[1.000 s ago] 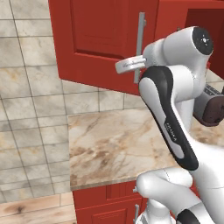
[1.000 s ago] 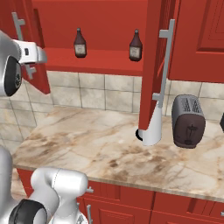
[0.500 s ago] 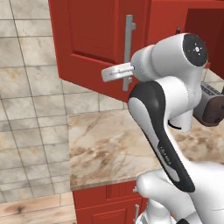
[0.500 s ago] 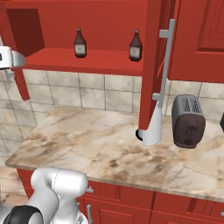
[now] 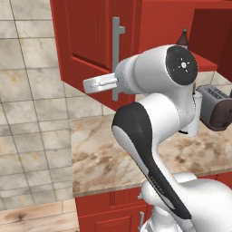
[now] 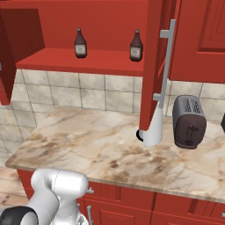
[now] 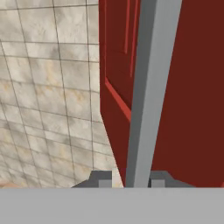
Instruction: Move the ketchup and ketchup from the cabinet to the dining counter.
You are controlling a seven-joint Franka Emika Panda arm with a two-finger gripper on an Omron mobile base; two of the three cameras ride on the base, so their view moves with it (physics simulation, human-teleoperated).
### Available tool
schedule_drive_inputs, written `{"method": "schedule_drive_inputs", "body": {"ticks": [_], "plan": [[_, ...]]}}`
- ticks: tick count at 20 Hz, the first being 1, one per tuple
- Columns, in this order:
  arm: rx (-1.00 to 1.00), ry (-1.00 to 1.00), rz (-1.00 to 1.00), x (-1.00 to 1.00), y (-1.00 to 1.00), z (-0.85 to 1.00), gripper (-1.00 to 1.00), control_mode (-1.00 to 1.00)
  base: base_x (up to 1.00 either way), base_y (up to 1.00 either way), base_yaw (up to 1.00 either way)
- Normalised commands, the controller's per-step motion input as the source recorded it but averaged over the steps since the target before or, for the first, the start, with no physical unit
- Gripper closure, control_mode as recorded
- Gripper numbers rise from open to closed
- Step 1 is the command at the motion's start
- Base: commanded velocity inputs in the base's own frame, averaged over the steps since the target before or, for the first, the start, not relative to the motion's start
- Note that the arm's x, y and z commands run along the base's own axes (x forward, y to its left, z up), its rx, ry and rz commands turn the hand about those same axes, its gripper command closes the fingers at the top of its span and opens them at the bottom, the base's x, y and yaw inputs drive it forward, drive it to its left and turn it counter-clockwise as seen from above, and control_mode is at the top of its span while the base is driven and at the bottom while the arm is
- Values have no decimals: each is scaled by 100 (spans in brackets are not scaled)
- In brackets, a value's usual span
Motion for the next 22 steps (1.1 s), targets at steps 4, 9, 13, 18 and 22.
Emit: {"method": "schedule_drive_inputs", "body": {"ticks": [4,9,13,18,22], "plan": [[0,5,0,0,38,-22,100,-100,0,0,0],[2,6,0,-2,8,-26,100,-100,0,0,0],[-2,0,0,-10,0,-18,100,-100,0,0,0],[1,0,0,0,0,0,100,-100,0,0,0],[0,0,0,0,0,0,100,-100,0,0,0]]}}
